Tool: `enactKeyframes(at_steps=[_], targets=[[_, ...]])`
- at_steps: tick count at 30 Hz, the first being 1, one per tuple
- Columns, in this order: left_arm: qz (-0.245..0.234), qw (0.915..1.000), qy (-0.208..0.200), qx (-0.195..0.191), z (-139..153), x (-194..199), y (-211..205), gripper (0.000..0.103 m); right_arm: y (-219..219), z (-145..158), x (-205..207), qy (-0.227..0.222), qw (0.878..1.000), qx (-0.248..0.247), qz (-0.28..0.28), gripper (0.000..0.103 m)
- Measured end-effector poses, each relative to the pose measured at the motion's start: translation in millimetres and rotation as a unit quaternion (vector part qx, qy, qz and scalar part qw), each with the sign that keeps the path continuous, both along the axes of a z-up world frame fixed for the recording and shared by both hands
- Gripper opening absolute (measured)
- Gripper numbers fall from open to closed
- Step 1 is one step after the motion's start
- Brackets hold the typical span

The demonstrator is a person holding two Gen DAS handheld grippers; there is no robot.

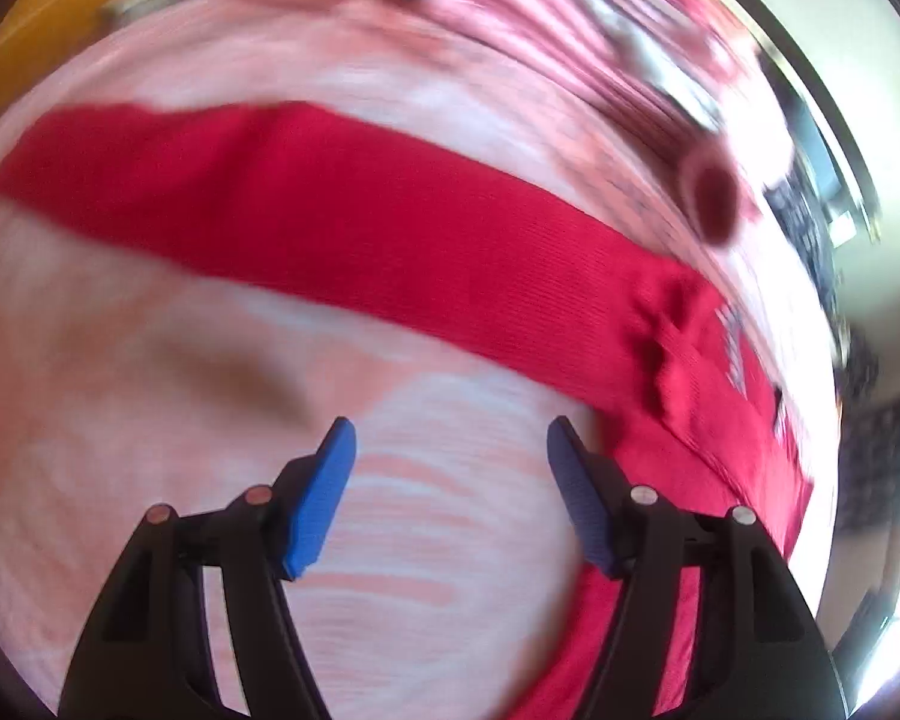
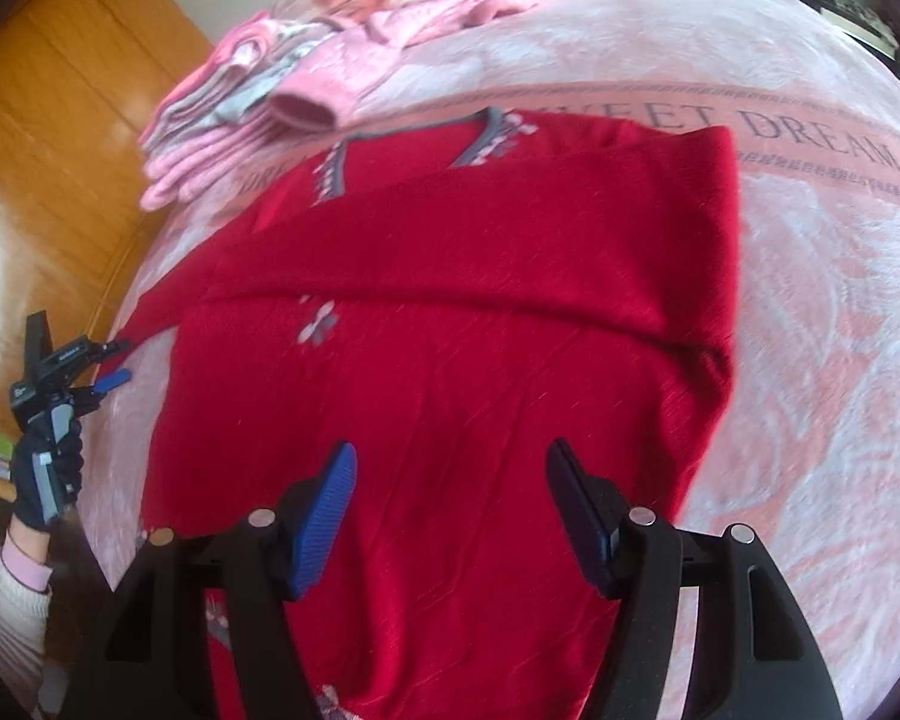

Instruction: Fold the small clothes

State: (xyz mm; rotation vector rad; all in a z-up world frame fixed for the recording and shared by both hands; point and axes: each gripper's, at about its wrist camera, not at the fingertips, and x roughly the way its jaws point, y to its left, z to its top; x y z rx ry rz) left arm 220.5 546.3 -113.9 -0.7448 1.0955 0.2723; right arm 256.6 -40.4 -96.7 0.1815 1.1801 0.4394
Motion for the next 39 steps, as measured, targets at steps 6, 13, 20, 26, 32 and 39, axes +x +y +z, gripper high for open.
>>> enactKeyframes(at_steps=[6, 13, 20, 26, 32, 39], targets=[[0.125, 0.9896, -0.039, -0.059, -15.3, -47.5, 90.6, 0.056, 17.1, -6.3, -14.9, 0.002, 1.000, -0.023, 0.012, 0.066], [0.197, 0.9756, -0.070, -0.066, -27.0, -56.6, 144.3, 0.056, 20.0, -13.7, -9.5, 0.010, 0.999, -0.044, 0.000, 0.066], [0.223, 0.9695, -0.088, -0.052, -29.3, -46.0, 182.9, 0.054, 17.7, -16.6, -7.5, 0.006, 0.999, -0.054, -0.006, 0.066], [0.242, 0.9661, -0.083, -0.036, -28.8, -45.9, 201.7, 0.039, 10.7, -29.8, -6.3, 0.022, 0.999, -0.045, -0.019, 0.066], [0.232, 0.9688, -0.087, -0.003, -13.9, -46.9, 200.3, 0.004, 5.0, -30.5, -8.0, 0.015, 0.999, -0.045, -0.018, 0.066], [0.185, 0.9745, -0.121, 0.036, 22.5, -34.1, 164.1, 0.004, -1.2, -26.2, -11.8, 0.005, 0.999, -0.048, -0.021, 0.066]])
